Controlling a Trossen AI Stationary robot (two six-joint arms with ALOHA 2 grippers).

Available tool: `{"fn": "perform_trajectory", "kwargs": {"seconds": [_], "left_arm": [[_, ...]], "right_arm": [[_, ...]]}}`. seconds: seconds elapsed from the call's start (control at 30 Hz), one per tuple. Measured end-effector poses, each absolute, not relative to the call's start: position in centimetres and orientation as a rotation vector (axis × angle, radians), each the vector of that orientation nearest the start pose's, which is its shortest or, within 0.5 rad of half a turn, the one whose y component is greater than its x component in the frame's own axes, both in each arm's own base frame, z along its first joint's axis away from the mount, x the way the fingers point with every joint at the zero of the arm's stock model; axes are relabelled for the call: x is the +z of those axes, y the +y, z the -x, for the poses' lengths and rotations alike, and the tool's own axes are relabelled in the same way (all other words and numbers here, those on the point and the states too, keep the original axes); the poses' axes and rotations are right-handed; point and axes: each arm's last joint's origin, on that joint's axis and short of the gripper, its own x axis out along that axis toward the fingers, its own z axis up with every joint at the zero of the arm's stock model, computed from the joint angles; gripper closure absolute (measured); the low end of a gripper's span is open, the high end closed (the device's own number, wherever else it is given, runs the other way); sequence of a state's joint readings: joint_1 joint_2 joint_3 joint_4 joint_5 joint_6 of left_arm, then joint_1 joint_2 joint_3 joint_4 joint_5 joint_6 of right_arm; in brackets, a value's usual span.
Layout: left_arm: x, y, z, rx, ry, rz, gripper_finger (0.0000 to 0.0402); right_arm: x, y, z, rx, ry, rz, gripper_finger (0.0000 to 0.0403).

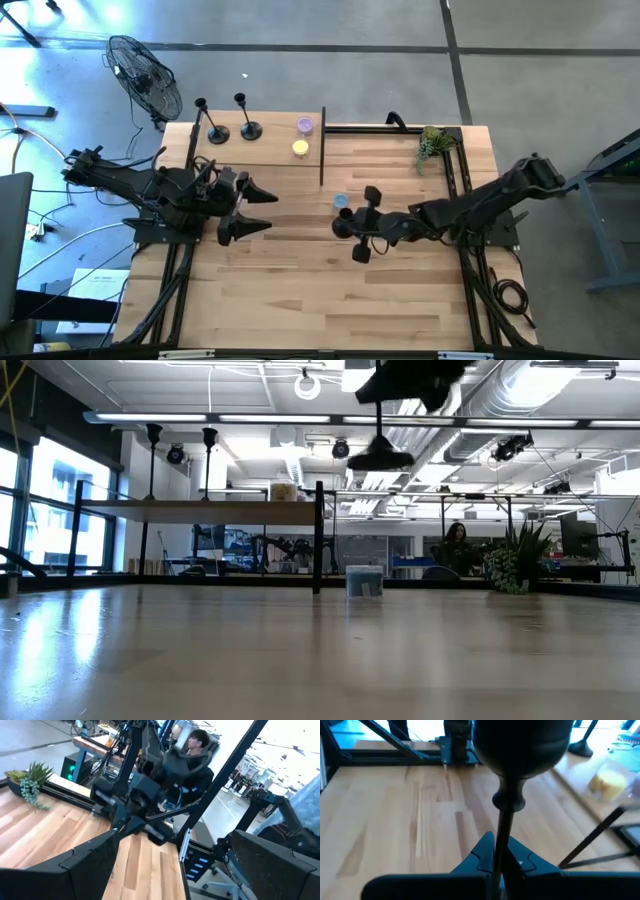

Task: Pick & Place candle stick holders
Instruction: Put the black candle holder on the shelf

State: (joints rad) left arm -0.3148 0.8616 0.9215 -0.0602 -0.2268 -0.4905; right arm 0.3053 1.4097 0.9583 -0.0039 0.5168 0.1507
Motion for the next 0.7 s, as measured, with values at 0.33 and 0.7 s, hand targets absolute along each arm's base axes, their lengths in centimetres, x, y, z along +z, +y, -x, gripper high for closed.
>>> {"fn": "perform_trajectory", "kwargs": {"seconds": [0.33,0.7], "left_arm": [[39.4,-5.2,-18.6,-0.036,0.037,0.266,0.0023],[40.8,-5.6,-21.0,0.100,0.071,0.038,0.0023]], "right_arm": [[32.3,6.7,-31.5,-0.145,0.282,0.019,0.0398],[34.5,7.0,-33.8,-0.053,0.221,0.040,0.0398]]}}
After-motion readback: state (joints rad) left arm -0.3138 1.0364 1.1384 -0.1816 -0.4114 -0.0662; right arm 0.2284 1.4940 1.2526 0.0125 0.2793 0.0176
